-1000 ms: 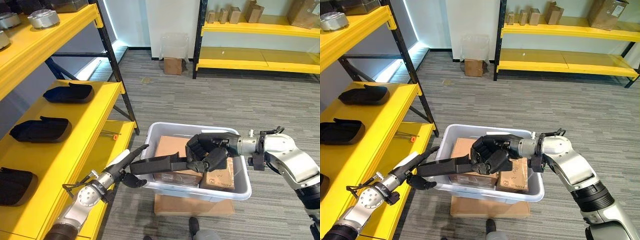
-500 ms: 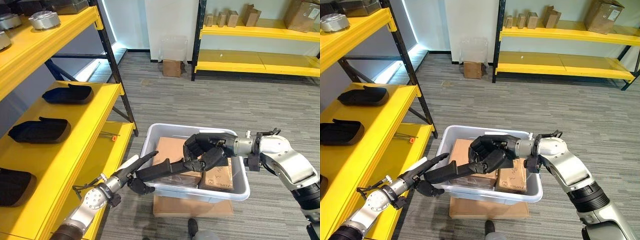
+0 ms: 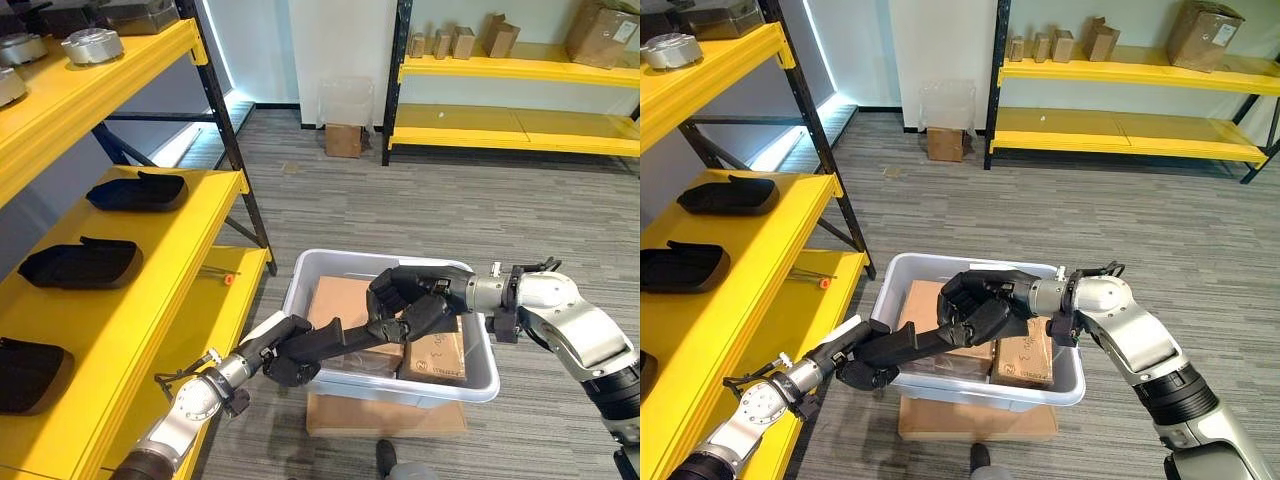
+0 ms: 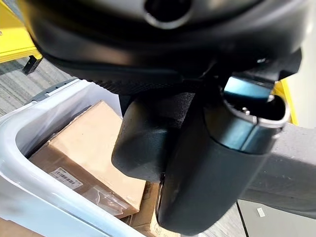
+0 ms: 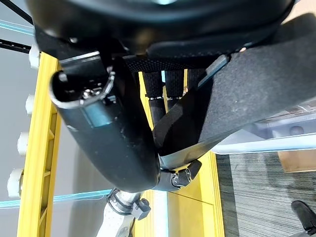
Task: Move parts from the plastic box to the shelf.
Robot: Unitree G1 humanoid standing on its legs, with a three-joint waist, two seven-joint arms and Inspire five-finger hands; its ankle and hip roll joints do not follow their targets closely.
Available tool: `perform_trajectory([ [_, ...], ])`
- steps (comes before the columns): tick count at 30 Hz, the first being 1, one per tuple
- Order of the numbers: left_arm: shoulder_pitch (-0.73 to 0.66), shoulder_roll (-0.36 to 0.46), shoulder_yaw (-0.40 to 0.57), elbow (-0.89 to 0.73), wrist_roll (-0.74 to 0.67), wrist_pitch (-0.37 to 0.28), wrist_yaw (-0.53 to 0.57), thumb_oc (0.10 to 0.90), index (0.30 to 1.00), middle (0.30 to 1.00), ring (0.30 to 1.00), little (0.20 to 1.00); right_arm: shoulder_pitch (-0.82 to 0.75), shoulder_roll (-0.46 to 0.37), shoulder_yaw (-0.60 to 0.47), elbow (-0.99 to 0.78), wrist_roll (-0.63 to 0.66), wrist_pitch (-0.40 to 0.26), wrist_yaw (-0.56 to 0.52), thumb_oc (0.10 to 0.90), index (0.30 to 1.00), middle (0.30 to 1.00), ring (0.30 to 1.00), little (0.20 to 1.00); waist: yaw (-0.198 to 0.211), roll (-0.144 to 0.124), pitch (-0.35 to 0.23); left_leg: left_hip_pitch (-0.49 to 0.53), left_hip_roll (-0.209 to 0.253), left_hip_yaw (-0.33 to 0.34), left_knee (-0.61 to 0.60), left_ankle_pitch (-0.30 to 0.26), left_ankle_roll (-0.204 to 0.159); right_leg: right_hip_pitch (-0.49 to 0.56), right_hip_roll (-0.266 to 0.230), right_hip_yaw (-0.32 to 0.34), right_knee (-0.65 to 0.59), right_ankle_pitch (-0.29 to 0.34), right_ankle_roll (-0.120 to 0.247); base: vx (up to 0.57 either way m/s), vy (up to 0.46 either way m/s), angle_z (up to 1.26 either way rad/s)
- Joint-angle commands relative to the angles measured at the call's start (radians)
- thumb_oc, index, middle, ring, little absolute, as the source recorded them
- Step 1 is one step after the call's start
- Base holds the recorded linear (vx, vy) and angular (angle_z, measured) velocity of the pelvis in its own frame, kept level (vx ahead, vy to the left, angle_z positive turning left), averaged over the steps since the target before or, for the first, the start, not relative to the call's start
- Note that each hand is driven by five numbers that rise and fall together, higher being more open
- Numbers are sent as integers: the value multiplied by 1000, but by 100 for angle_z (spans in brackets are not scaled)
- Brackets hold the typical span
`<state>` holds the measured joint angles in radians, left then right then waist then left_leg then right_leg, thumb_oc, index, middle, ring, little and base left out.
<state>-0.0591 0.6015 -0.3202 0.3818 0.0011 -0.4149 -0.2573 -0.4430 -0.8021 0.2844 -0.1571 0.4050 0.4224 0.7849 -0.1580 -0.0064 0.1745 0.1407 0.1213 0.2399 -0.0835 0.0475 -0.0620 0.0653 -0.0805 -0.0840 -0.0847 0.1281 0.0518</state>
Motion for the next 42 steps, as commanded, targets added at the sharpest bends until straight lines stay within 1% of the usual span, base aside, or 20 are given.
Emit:
perform_trajectory([
  [1,-112,-65,13,-72,-119,-110,91,400,300,300,300,300,-153,122,-63,-124,249,-136,-60,400,300,300,300,300,20,-24,-74,53,28,8,33,-66,-4,6,-57,108,74,-72,86,0,0,0],
  [3,-108,-63,40,-82,-126,-118,109,400,300,300,300,300,-132,122,-93,-125,303,-140,-90,400,300,300,300,300,21,-24,-76,56,28,5,31,-66,-5,9,-58,106,72,-72,88,0,0,0],
  [4,-104,-58,67,-89,-142,-130,125,400,300,300,300,300,-106,132,-119,-114,386,-159,-122,400,300,300,300,300,22,-23,-79,58,28,3,28,-66,-5,12,-60,104,67,-71,89,0,0,0],
  [5,-102,-48,102,-110,-146,-132,131,400,300,300,300,300,-71,153,-156,-94,417,-165,-134,425,336,336,336,336,26,-22,-80,57,28,-3,29,-67,-4,15,-63,102,66,-72,91,0,0,0],
  [6,-103,-43,113,-119,-149,-132,129,400,300,300,300,300,-60,162,-164,-85,449,-158,-138,816,882,882,882,882,27,-21,-80,58,28,-5,28,-67,-3,16,-64,101,66,-72,92,0,0,0],
  [7,-100,-37,127,-128,-167,-130,116,400,300,300,300,300,-41,174,-176,-85,444,-158,-137,900,1000,1000,1000,1000,29,-21,-81,57,28,-8,29,-67,-3,17,-65,99,66,-73,92,0,0,0],
  [9,-98,-31,148,-145,-207,-128,101,400,300,300,300,300,-8,184,-188,-84,443,-164,-166,900,1000,1000,1000,1000,31,-20,-79,57,28,-11,29,-65,-2,19,-67,96,65,-71,92,0,0,0],
  [12,-94,-34,167,-162,-214,-130,104,400,300,300,300,300,39,206,-203,-79,446,-180,-203,900,1000,1000,1000,1000,29,-18,-77,59,27,-15,26,-65,-1,22,-69,97,64,-70,92,0,0,0],
  [13,-85,-30,186,-186,-232,-124,92,400,300,300,300,300,69,228,-216,-63,429,-187,-255,900,1000,1000,1000,1000,29,-18,-75,59,25,-17,27,-66,1,22,-70,98,65,-70,92,0,0,0],
  [20,-65,-29,207,-209,-284,-122,68,400,300,300,300,300,118,253,-221,-16,411,-225,-299,900,1000,1000,1000,1000,31,-17,-68,57,21,-22,28,-68,4,22,-73,97,65,-69,92,0,0,0],
  [24,-56,-37,213,-213,-271,-135,67,400,300,300,300,300,139,260,-230,13,431,-236,-346,900,1000,1000,1000,1000,32,-16,-67,58,21,-24,27,-67,4,23,-74,98,64,-68,91,0,0,0],
  [28,-48,-28,222,-227,-241,-132,84,400,300,300,300,300,161,283,-254,52,469,-322,-419,900,1000,1000,1000,1000,32,-14,-68,56,21,-25,28,-67,5,23,-77,96,65,-68,93,0,0,0],
  [30,-46,-22,227,-231,-207,-129,107,400,300,300,300,300,166,292,-277,61,463,-350,-447,900,1000,1000,1000,1000,31,-12,-68,55,20,-26,29,-68,5,23,-77,96,65,-70,93,0,0,0],
  [33,-37,-13,242,-239,-189,-123,148,400,300,300,300,300,191,314,-309,60,459,-436,-585,900,1000,1000,1000,1000,29,-6,-67,57,20,-27,26,-68,6,25,-78,95,66,-73,92,4,35,1],
  [35,-26,-14,258,-260,-179,-116,173,400,300,300,300,300,222,344,-338,65,493,-516,-697,900,1000,1000,1000,1000,27,-1,-66,59,20,-28,23,-67,7,26,-78,96,66,-74,92,5,34,0],
  [37,-10,-17,276,-284,-179,-115,192,400,300,300,300,300,249,389,-376,76,515,-615,-811,900,1000,1000,1000,1000,25,4,-67,60,20,-30,19,-68,9,25,-78,97,67,-76,93,-3,38,1],
  [39,-3,-17,286,-300,-172,-113,203,400,300,300,300,300,258,418,-398,83,530,-665,-854,900,1000,1000,1000,1000,25,8,-66,59,19,-32,18,-67,10,25,-79,97,67,-77,93,-12,36,0],
  [40,1,-16,290,-309,-170,-115,213,400,300,300,300,300,263,438,-415,87,538,-702,-895,900,1000,1000,1000,1000,25,12,-66,58,19,-34,15,-67,10,25,-79,96,66,-77,93,-20,58,1],
  [41,9,-14,294,-321,-167,-117,227,400,300,300,300,300,264,462,-440,90,534,-755,-960,900,1000,1000,1000,1000,27,17,-65,59,17,-37,12,-66,11,26,-80,94,65,-77,92,-20,70,1],
  [42,15,-14,297,-333,-167,-113,233,400,300,300,300,300,264,478,-451,93,519,-784,-987,900,1000,1000,1000,1000,31,21,-65,59,16,-40,11,-66,12,28,-81,92,62,-76,91,-16,79,1],
])
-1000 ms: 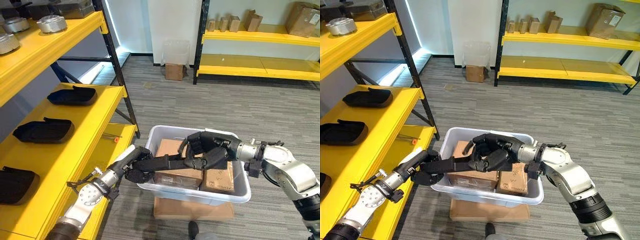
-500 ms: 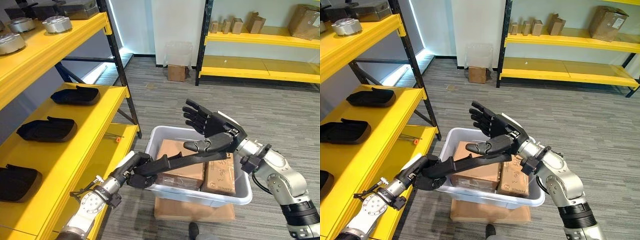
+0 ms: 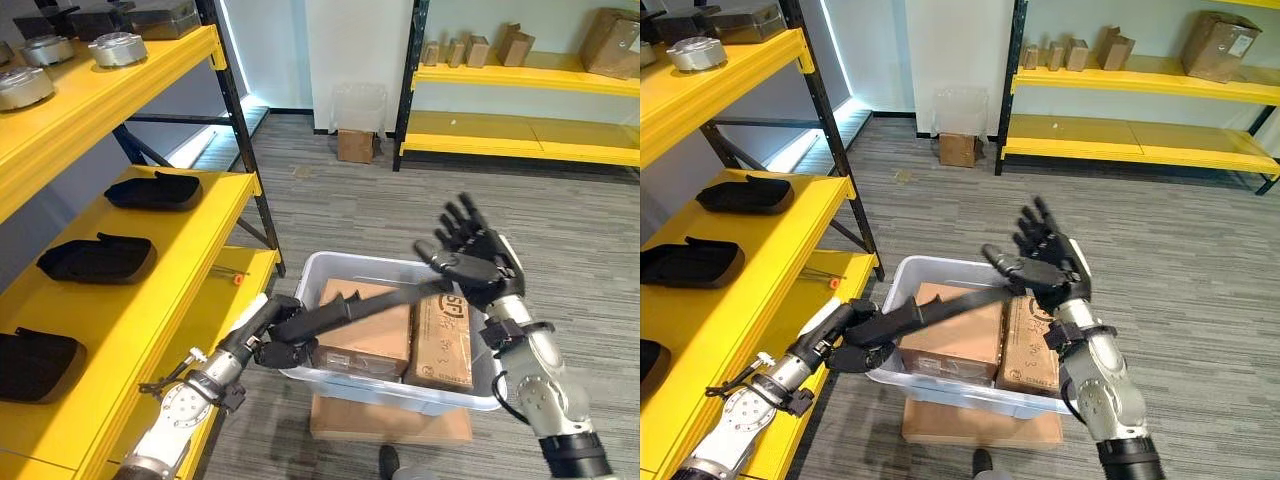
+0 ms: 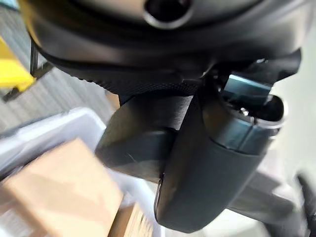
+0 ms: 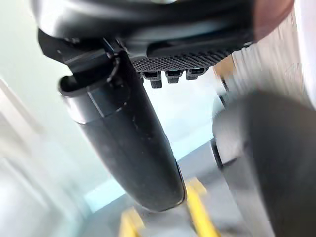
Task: Move parts from the plastic box to the shelf.
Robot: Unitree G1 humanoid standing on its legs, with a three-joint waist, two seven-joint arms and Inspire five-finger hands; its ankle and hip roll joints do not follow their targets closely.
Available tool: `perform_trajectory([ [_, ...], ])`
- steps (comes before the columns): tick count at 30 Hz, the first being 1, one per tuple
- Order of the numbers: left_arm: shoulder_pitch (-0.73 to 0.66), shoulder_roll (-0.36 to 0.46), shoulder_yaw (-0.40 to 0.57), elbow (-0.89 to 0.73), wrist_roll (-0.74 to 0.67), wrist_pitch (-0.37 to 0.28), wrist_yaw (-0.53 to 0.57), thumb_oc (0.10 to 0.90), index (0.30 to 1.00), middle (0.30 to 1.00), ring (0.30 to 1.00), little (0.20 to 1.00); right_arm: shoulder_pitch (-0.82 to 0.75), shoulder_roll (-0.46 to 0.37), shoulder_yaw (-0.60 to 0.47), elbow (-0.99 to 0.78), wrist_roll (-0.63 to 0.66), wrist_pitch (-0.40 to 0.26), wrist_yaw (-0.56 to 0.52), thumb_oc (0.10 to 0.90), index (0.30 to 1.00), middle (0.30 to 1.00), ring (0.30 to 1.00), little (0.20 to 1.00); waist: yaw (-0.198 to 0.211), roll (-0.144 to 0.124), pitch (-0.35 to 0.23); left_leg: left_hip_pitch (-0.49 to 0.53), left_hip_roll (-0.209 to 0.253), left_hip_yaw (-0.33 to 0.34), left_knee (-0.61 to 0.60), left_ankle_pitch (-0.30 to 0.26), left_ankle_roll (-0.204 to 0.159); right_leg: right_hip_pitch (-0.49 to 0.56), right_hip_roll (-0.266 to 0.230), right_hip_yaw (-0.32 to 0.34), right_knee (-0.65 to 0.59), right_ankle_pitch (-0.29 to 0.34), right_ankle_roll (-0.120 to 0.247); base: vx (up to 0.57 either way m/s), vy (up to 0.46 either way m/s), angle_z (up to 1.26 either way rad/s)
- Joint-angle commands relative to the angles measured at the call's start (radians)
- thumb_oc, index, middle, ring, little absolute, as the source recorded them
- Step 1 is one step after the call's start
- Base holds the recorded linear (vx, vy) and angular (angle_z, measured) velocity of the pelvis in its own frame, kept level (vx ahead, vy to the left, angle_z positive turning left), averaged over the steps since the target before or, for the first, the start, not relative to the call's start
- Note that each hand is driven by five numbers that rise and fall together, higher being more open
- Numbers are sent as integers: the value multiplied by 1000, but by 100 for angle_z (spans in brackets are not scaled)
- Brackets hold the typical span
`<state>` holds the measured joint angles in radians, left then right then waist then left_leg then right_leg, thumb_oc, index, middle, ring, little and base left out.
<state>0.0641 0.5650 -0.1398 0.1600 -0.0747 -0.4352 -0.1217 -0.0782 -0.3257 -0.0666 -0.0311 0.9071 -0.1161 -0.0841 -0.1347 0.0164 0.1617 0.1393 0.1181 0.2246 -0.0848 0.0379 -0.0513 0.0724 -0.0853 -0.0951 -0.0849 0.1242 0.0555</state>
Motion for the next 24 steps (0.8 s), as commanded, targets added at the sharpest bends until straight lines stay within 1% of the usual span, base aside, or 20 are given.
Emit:
perform_trajectory([
  [1,-101,23,117,-122,-91,-91,106,400,300,300,300,300,-100,16,-111,-37,-20,-286,-176,900,1000,1000,1000,1000,11,2,-53,60,18,-28,8,-54,1,23,-78,101,58,-70,88,-14,73,3],
  [3,-89,21,114,-137,-87,-94,124,400,300,300,300,300,-98,33,-124,-42,-59,-345,-291,900,1000,1000,1000,1000,15,9,-53,58,17,-33,5,-51,0,24,-80,98,52,-65,88,-11,70,7],
  [5,-74,15,121,-153,-89,-94,128,400,300,300,300,300,-88,48,-154,-42,-84,-382,-382,900,1000,1000,1000,1000,17,14,-55,56,17,-36,3,-51,-2,25,-81,98,48,-63,90,-4,58,7],
  [6,-66,12,123,-159,-85,-95,129,400,300,300,300,300,-84,57,-173,-37,-97,-408,-445,900,1000,1000,1000,1000,18,16,-56,56,17,-37,2,-50,-3,26,-83,97,47,-62,91,-2,46,3],
  [10,-58,19,120,-167,-100,-98,128,400,300,300,300,300,-89,50,-214,-13,-149,-430,-542,900,1000,1000,1000,1000,26,19,-60,54,15,-41,2,-51,-4,27,-85,91,42,-60,92,0,18,0],
  [12,-56,24,115,-172,-111,-105,123,400,300,300,300,300,-103,33,-227,5,-179,-399,-577,900,1000,1000,1000,1000,35,21,-61,52,14,-46,1,-51,-5,32,-87,85,36,-58,92,5,33,0],
  [13,-54,23,112,-179,-109,-108,123,400,300,300,300,300,-108,26,-228,13,-192,-386,-582,900,1000,1000,1000,1000,38,21,-60,52,13,-48,2,-52,-5,33,-87,84,35,-60,91,8,31,2],
  [16,-52,19,117,-192,-109,-117,116,400,300,300,300,300,-108,11,-211,17,-288,-336,-568,900,1000,1000,1000,1000,43,20,-63,50,12,-51,2,-50,-7,34,-88,80,32,-60,90,2,41,4],
  [17,-51,15,122,-202,-103,-124,116,400,300,300,300,300,-101,12,-191,14,-322,-315,-546,900,1000,1000,1000,1000,43,20,-63,48,12,-51,2,-48,-7,33,-87,79,33,-60,89,-2,57,7],
  [18,-51,12,123,-207,-100,-127,117,400,300,300,300,300,-96,13,-178,14,-341,-310,-533,900,1000,1000,1000,1000,42,20,-63,48,12,-52,2,-47,-7,33,-87,79,33,-60,88,-7,120,5],
  [19,-52,-2,130,-227,-73,-140,124,400,300,300,300,300,-64,33,-107,-5,-431,-316,-472,900,1000,1000,1000,1000,34,19,-60,46,12,-48,3,-44,-7,28,-87,82,34,-59,87,-12,133,3],
  [22,-55,-8,142,-247,-48,-150,129,400,300,300,300,300,-20,41,-36,-56,-509,-318,-409,900,1000,1000,1000,1000,22,18,-60,45,10,-36,4,-42,-10,24,-91,83,29,-53,91,-33,177,0],
  [23,-61,-9,143,-263,-30,-152,140,400,300,300,300,300,-4,32,17,-84,-575,-319,-364,900,1000,1000,1000,1000,17,17,-58,44,7,-27,3,-42,-10,21,-97,82,22,-45,96,-61,241,0],
  [24,-64,-9,141,-265,-23,-153,148,400,300,300,300,300,3,27,39,-98,-594,-320,-349,900,1000,1000,1000,1000,14,16,-57,44,5,-22,3,-42,-10,20,-101,81,16,-40,100,-70,271,-1],
])
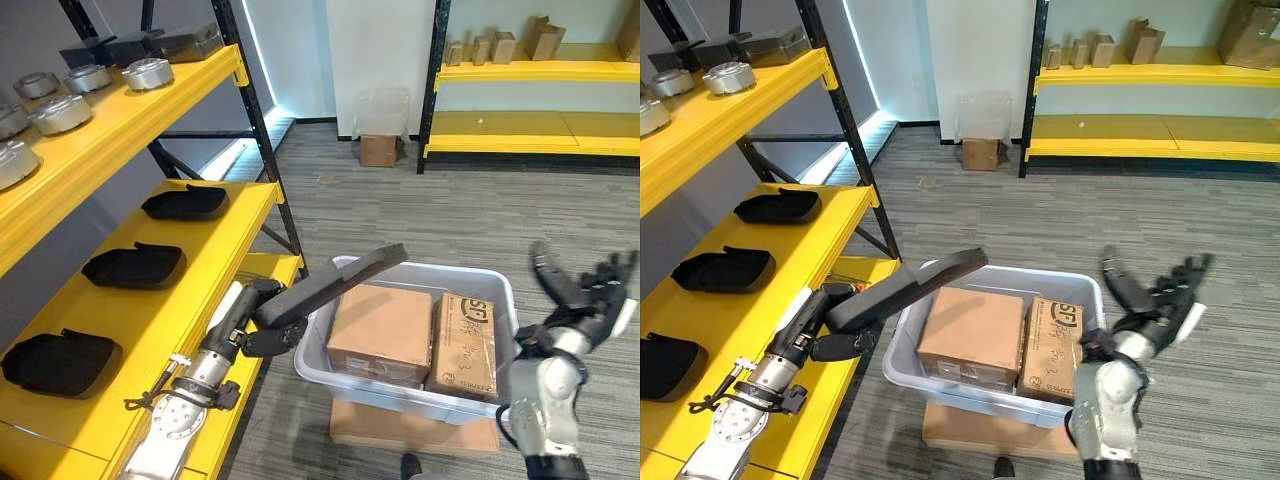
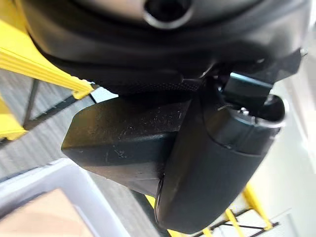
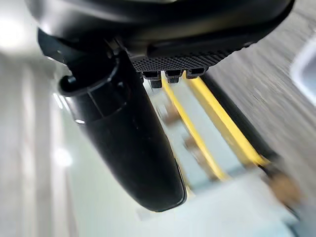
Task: Move parts from the plastic box to the shelf.
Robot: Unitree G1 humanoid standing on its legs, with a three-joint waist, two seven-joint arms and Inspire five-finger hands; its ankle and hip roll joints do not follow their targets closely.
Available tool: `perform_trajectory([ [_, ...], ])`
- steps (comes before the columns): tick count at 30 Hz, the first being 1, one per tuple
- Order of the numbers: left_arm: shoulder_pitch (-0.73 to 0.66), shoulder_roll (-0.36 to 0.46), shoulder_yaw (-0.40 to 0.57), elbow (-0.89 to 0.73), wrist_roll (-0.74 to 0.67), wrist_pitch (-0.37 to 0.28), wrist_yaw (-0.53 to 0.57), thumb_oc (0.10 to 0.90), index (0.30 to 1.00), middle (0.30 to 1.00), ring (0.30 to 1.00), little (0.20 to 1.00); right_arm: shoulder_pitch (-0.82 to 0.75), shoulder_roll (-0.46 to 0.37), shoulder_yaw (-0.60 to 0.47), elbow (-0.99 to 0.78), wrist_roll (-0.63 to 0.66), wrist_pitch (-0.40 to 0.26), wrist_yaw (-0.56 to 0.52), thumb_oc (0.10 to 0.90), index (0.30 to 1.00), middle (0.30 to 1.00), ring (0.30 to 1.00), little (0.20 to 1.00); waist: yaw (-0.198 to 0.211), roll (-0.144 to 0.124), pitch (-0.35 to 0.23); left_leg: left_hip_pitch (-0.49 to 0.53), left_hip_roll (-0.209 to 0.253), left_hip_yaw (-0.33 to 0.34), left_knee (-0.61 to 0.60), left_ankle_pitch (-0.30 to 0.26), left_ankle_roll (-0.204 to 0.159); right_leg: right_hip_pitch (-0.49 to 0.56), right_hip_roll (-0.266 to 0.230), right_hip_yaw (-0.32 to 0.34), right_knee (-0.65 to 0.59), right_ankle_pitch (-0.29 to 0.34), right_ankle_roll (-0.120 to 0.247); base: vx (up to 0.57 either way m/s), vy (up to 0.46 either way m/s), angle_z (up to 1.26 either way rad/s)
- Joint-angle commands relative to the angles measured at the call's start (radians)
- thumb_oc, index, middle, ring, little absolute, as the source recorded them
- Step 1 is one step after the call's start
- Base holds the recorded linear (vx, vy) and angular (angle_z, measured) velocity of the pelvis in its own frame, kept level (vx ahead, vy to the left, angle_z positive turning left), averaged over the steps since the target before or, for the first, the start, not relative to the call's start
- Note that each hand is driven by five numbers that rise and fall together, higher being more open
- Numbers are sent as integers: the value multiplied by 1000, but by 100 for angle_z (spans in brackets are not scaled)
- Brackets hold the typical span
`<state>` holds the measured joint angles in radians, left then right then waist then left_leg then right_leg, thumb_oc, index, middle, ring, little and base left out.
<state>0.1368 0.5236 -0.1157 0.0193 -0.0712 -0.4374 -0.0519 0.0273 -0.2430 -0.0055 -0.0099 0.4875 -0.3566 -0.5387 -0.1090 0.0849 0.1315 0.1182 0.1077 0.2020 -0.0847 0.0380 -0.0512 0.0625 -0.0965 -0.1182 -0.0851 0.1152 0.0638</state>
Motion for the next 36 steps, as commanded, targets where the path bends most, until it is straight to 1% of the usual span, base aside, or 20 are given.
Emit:
perform_trajectory([
  [1,-140,33,116,-128,-28,-149,82,400,300,300,300,300,-94,-64,-3,-136,-196,-67,118,900,1000,1000,1000,1000,-14,-54,-27,64,13,6,3,-43,-11,29,-95,102,8,-24,97,-44,173,0],
  [2,-140,33,116,-130,-30,-149,81,400,300,300,300,300,-92,-65,3,-141,-202,-67,122,900,1000,1000,1000,1000,-14,-54,-27,64,12,7,3,-43,-11,28,-97,102,6,-21,99,-70,240,-2],
  [3,-150,34,112,-134,-31,-144,76,400,300,300,300,300,-94,-77,26,-152,-235,-76,147,900,1000,1000,1000,1000,-14,-56,-29,62,6,14,0,-44,-10,23,-105,98,-2,-12,109,-72,230,-3],
  [5,-165,38,100,-143,-30,-145,64,400,300,300,300,300,-99,-96,59,-172,-285,-69,148,900,1000,1000,1000,1000,-11,-59,-29,56,-8,22,-2,-48,-5,4,-119,94,-2,1,126,-132,348,-3],
  [9,-184,35,89,-152,-52,-152,58,400,300,300,300,300,-89,-110,69,-192,-300,-58,142,900,1000,1000,1000,1000,-15,-62,-24,48,-36,29,-3,-58,7,-36,-142,96,-2,35,156,-125,291,-2],
  [12,-183,29,90,-173,-54,-157,59,400,300,300,300,300,-83,-93,64,-188,-288,-60,151,900,1000,1000,1000,1000,-20,-66,-9,56,-54,76,-3,-74,12,-104,-171,56,-2,112,169,-138,230,-15],
  [13,-173,25,100,-192,-44,-158,71,400,300,300,300,300,-83,-78,54,-181,-264,-56,171,900,1000,1000,1000,1000,-22,-68,2,57,-70,99,-3,-80,26,-106,-150,37,11,130,163,-150,194,-30],
  [15,-179,27,108,-192,-64,-162,66,400,300,300,300,300,-77,-79,48,-184,-254,-58,171,900,1000,1000,1000,1000,-27,-64,7,45,-80,94,-3,-70,43,-109,-106,47,98,82,149,-163,160,-15],
  [16,-191,27,114,-192,-75,-161,66,400,300,300,300,300,-69,-82,44,-193,-243,-52,168,900,1000,1000,1000,1000,-29,-56,8,31,-87,90,-3,-62,60,-117,-56,38,199,17,132,-235,161,1],
  [17,-221,27,116,-191,-88,-151,61,400,300,300,300,300,-50,-86,44,-197,-228,-60,164,900,1000,1000,1000,1000,-30,-53,5,-2,-108,65,-2,-52,85,-129,13,49,313,-65,95,-246,159,4],
  [19,-252,17,106,-195,-102,-142,41,400,300,300,300,300,-29,-84,44,-213,-240,-61,151,900,1000,1000,1000,1000,-40,-52,3,-24,-136,19,-1,-51,104,-147,79,90,414,-105,67,-195,84,27],
  [21,-272,13,92,-195,-106,-148,30,400,300,300,300,300,-24,-82,49,-218,-251,-62,143,900,1000,1000,1000,1000,-46,-48,5,-40,-148,-13,-3,-44,115,-179,134,124,505,-115,53,-221,0,69],
  [22,-288,10,79,-194,-125,-152,23,400,300,300,300,300,-30,-81,52,-206,-259,-78,128,900,1000,1000,1000,1000,-49,-49,9,-50,-168,-42,-3,-42,119,-202,158,135,519,-128,43,-225,-57,78],
  [24,-283,0,79,-197,-146,-152,10,400,300,300,300,300,-29,-82,46,-197,-250,-79,131,900,1000,1000,1000,1000,-48,-49,16,-47,-175,-66,-3,-39,117,-199,148,127,481,-119,39,-146,-67,50],
  [25,-279,-7,78,-201,-152,-147,3,400,300,300,300,300,-29,-83,42,-192,-240,-77,137,900,1000,1000,1000,1000,-49,-45,19,-43,-173,-79,-3,-36,111,-186,142,124,444,-125,33,-112,-89,15],
  [27,-264,-21,75,-205,-148,-142,-8,400,300,300,300,300,-23,-81,33,-189,-224,-60,153,900,1000,1000,1000,1000,-56,-42,17,-41,-172,-106,-3,-32,99,-156,139,139,347,-113,27,-104,-99,11],
  [29,-251,-29,71,-208,-150,-141,-16,400,300,300,300,300,-16,-80,27,-188,-229,-64,161,900,1000,1000,1000,1000,-58,-41,10,-43,-171,-120,-3,-26,89,-121,141,155,263,-102,21,-71,-72,11],
  [30,-248,-29,70,-208,-148,-143,-15,400,300,300,300,300,-14,-80,27,-187,-230,-66,161,900,1000,1000,1000,1000,-59,-40,9,-43,-170,-122,-3,-25,88,-112,142,158,245,-97,20,-78,-64,9],
  [32,-230,-28,72,-215,-144,-149,-12,400,300,300,300,300,-1,-79,32,-195,-209,-53,174,900,1000,1000,1000,1000,-48,-38,-8,-66,-172,-128,-3,-13,76,-60,147,175,148,-98,5,-165,-67,0],
  [36,-214,-27,74,-240,-124,-150,0,400,300,300,300,300,-9,-81,59,-202,-198,-38,178,900,1000,1000,1000,1000,-34,-34,-11,-89,-178,-132,-3,-3,70,-38,144,179,106,-94,-3,-145,-26,-1],
])
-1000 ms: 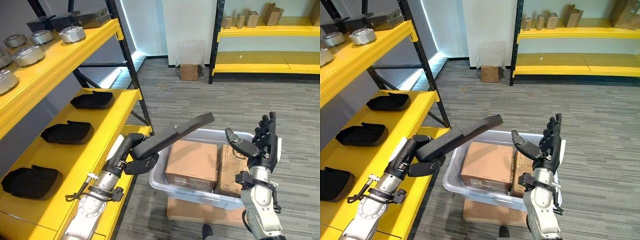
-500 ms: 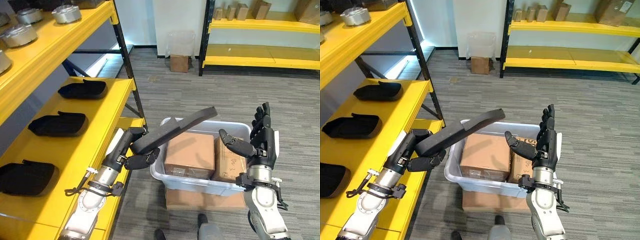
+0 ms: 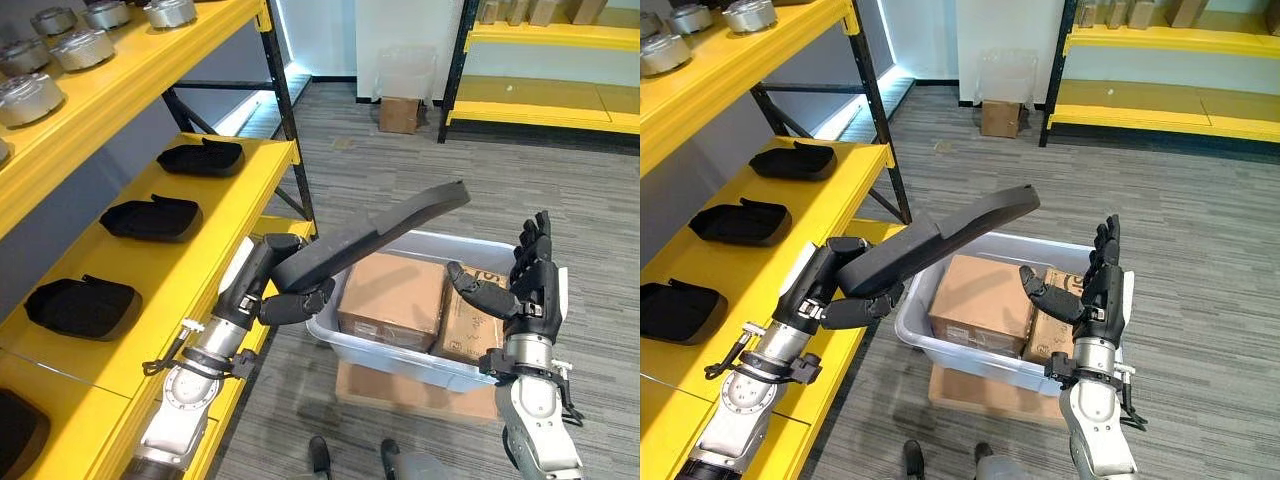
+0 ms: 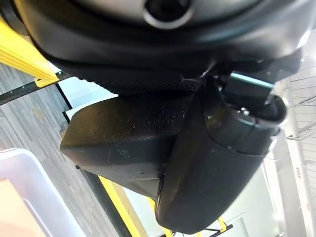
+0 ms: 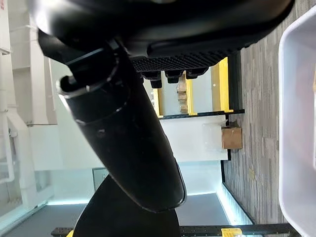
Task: Move parts from the plastic box to the shelf.
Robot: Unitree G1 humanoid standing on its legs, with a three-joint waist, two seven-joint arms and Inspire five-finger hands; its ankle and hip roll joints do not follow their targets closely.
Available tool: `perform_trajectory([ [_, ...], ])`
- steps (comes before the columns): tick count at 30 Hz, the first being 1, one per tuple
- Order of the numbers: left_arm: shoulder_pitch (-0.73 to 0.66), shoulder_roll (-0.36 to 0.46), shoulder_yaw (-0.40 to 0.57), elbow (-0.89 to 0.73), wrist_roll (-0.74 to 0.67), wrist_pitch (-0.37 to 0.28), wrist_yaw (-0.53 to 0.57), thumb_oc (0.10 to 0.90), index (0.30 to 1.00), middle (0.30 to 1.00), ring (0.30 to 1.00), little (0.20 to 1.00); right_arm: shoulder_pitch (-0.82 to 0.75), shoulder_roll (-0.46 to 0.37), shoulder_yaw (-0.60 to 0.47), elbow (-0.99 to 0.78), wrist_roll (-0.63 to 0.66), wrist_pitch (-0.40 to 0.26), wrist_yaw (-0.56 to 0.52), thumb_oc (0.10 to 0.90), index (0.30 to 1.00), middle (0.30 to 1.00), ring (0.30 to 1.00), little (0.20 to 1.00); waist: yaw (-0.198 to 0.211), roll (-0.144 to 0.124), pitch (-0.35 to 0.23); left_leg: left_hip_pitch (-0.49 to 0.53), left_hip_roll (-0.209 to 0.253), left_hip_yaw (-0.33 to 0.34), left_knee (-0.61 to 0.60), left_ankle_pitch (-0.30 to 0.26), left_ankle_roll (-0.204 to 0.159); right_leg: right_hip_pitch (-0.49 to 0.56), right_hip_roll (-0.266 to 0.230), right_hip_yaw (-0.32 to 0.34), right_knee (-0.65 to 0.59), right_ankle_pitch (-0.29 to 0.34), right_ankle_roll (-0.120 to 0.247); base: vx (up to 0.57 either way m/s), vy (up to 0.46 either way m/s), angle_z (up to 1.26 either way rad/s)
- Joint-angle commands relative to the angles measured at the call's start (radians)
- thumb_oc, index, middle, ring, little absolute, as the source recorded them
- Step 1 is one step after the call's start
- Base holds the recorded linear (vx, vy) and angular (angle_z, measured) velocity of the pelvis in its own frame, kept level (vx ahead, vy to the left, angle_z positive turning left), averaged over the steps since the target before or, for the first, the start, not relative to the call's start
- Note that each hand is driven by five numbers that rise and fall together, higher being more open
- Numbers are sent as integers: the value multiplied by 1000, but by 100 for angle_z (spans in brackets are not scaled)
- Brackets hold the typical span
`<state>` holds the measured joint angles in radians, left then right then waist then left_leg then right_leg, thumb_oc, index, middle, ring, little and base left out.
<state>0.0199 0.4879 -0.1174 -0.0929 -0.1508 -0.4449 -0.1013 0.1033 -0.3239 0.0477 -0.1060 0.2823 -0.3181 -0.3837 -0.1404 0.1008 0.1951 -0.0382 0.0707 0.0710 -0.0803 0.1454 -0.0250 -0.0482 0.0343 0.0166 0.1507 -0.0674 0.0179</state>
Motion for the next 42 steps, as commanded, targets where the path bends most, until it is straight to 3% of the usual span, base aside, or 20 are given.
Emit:
perform_trajectory([
  [1,-89,10,78,-141,-44,-142,54,400,300,300,300,300,-89,-2,18,-104,9,-75,19,900,1000,1000,1000,1000,5,-48,-74,61,-144,-2,-7,-109,43,79,10,42,-139,89,42,-105,-18,4],
  [4,-75,13,85,-160,-24,-146,73,400,300,300,300,300,-93,-2,36,-103,15,-69,24,900,1000,1000,1000,1000,15,-44,-71,54,-148,4,-7,-108,41,86,4,29,-146,87,41,-118,-8,10],
  [6,-70,8,89,-179,-12,-150,69,400,300,300,300,300,-86,-2,46,-113,7,-60,0,900,1000,1000,1000,1000,13,-39,-66,52,-145,69,-7,-108,38,88,-6,-15,-136,77,45,-156,45,33],
  [8,-85,8,86,-189,-21,-148,51,400,300,300,300,300,-70,-2,37,-124,0,-57,-30,900,1000,1000,1000,1000,-3,-37,-65,61,-132,183,-7,-108,30,90,-28,-79,-131,70,53,-183,104,55],
  [10,-95,16,88,-199,-14,-146,66,400,300,300,300,300,-61,-4,27,-115,4,-65,-17,900,1000,1000,1000,1000,-13,-46,-66,81,-112,246,14,-119,27,91,-50,-116,-119,64,53,-178,138,105],
  [12,-109,27,100,-203,6,-117,138,400,300,300,300,300,-70,-17,16,-97,15,-69,27,900,1000,1000,1000,1000,-23,-76,-65,97,-48,306,133,-179,19,95,-100,-168,-88,55,45,-200,205,128],
  [13,-111,27,102,-201,7,-114,145,400,300,300,300,300,-71,-19,15,-96,17,-69,29,900,1000,1000,1000,1000,-25,-79,-65,98,-37,310,146,-181,17,94,-104,-172,-84,53,43,-228,313,91],
  [14,-126,26,110,-185,19,-97,179,400,300,300,300,300,-86,-31,13,-88,30,-69,40,900,1000,1000,1000,1000,-34,-89,-75,128,65,317,202,-116,-18,81,-124,-192,-56,40,26,-139,206,77],
  [15,-126,26,110,-185,20,-97,180,400,300,300,300,300,-86,-31,13,-87,30,-69,40,900,1000,1000,1000,1000,-35,-89,-74,128,65,316,202,-116,-19,81,-124,-193,-55,39,25,-168,324,69],
  [17,-122,23,113,-168,25,-96,193,400,300,300,300,300,-109,-42,20,-66,43,-61,50,900,1000,1000,1000,1000,-32,-87,-86,167,136,292,198,-61,-50,67,-145,-204,-31,25,19,-88,326,51],
  [19,-113,18,119,-155,20,-103,191,400,300,300,300,300,-123,-46,21,-51,59,-54,66,900,1000,1000,1000,1000,-29,-76,-92,188,153,274,172,-36,-65,63,-160,-206,-29,24,24,-69,390,35],
  [24,-79,11,129,-161,-47,-113,117,400,300,300,300,300,-117,-35,6,-25,99,-16,52,900,1000,1000,1000,1000,-17,-41,-93,206,100,296,50,-89,-54,75,-223,-233,-60,65,82,-58,355,50],
  [26,-68,17,138,-160,-19,-132,114,400,300,300,300,300,-111,-11,4,-7,94,-10,60,900,1000,1000,1000,1000,-9,-42,-99,207,62,282,5,-119,-40,88,-249,-225,-110,112,118,-36,279,92],
  [32,-92,43,133,-154,-34,-116,98,400,300,300,300,300,-81,36,13,-13,67,4,44,900,1000,1000,1000,1000,-3,-47,-111,182,8,215,-7,-144,-15,87,-261,-170,-179,180,156,-27,161,60],
  [35,-105,46,125,-150,-38,-118,86,400,300,300,300,300,-60,41,5,-31,63,-4,30,900,1000,1000,1000,1000,-13,-50,-108,175,-11,175,-7,-153,-2,84,-245,-105,-189,185,160,-20,34,49],
  [38,-162,55,87,-144,-48,-96,86,400,300,300,300,300,-27,38,-14,-54,42,-34,-9,900,1000,1000,1000,1000,-47,-49,-103,152,-36,53,-7,-158,20,72,-185,55,-157,156,146,-38,2,74],
  [42,-196,64,74,-146,-55,-67,99,400,300,300,300,300,-20,39,-25,-53,43,-33,-1,900,1000,1000,1000,1000,-57,-51,-102,136,-42,-6,-7,-151,20,57,-151,109,-124,142,134,-32,-68,137],
])
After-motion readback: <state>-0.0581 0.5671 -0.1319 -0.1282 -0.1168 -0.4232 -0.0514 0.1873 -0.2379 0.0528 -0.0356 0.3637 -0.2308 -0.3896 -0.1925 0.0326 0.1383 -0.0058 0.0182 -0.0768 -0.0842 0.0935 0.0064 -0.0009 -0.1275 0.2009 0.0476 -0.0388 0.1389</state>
